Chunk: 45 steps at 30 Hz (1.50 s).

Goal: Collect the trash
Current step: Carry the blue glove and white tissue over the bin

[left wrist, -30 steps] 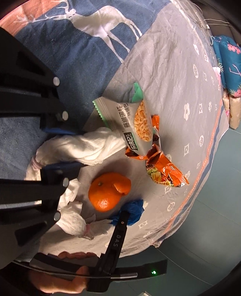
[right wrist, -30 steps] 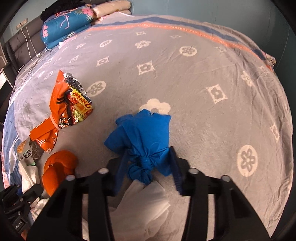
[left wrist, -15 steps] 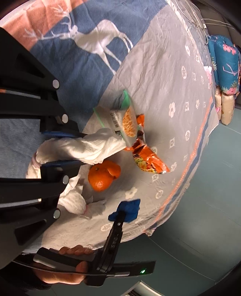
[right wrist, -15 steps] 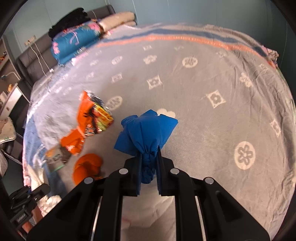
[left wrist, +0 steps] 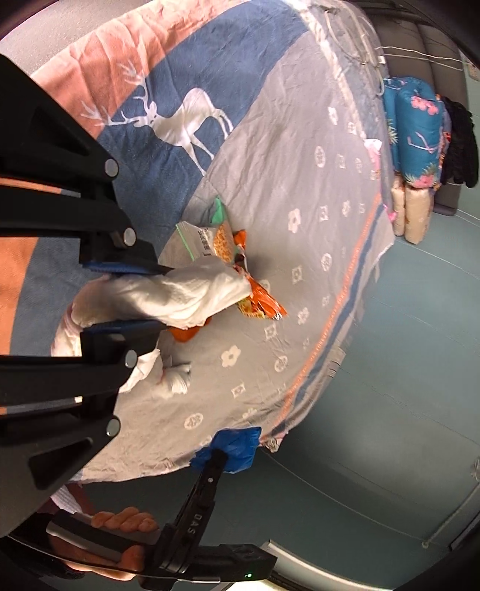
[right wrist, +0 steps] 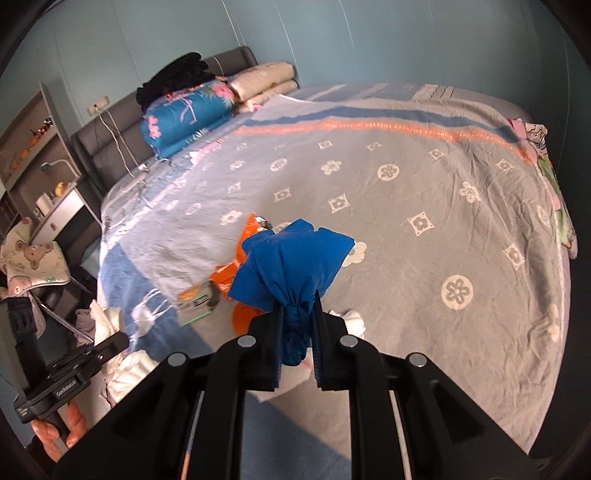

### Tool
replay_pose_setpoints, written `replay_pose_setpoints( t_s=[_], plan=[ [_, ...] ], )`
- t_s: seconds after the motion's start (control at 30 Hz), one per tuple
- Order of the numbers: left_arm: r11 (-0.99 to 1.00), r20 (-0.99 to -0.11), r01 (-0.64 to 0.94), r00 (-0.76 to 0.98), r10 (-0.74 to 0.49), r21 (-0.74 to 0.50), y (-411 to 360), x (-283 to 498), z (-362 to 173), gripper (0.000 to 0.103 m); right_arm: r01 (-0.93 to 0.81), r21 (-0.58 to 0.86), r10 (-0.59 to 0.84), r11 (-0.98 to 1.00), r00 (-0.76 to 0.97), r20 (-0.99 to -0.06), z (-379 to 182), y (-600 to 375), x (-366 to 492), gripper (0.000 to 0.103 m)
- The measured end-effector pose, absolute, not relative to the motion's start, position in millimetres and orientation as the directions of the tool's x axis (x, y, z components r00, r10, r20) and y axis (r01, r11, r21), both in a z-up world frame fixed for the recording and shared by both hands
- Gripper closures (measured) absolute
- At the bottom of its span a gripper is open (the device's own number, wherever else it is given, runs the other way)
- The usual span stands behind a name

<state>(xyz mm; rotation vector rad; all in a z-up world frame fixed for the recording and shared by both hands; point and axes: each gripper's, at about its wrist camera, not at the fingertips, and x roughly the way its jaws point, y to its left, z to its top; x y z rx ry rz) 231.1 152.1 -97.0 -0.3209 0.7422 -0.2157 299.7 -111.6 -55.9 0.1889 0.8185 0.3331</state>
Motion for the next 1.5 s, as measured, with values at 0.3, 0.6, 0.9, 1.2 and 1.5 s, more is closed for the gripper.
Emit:
replay_pose_setpoints(
  t_s=[0.3, 0.6, 0.9, 1.2, 1.5],
  plan=[
    [0.932, -0.573, 0.127, 0.758, -0.312, -0.340, 128.5, 193.2, -57.5, 0.085, -0.241, 0.291, 0.375, 0.926, 0.673, -0.638, -17.9, -133.7, 229.2, 0.090],
    [0.939, -0.519, 0.191, 0.792, -0.320, -0.287, 93.1, 157.5, -12.9, 0.084, -0.252, 0.290, 0.380, 0.923, 0.705, -0.598, 9.2, -163.7, 165.7, 0.090],
    [0.909, -0.460, 0.305, 0.789, -0.407, -0.283, 45.8, 132.3, 21.2, 0.084, -0.211, 0.286, 0.339, 0.935, 0.772, -0.538, 44.3, -212.8, 98.5, 0.090],
    [0.855, -0.434, 0.446, 0.737, -0.518, -0.264, -22.9, 118.0, 37.0, 0.084, -0.099, 0.280, 0.231, 0.955, 0.841, -0.489, 75.3, -273.2, 33.6, 0.090],
    [0.786, -0.443, 0.559, 0.653, -0.614, -0.264, -96.2, 108.0, 43.3, 0.084, 0.052, 0.265, 0.074, 0.963, 0.893, -0.445, 96.1, -335.0, -32.8, 0.090]
  ],
)
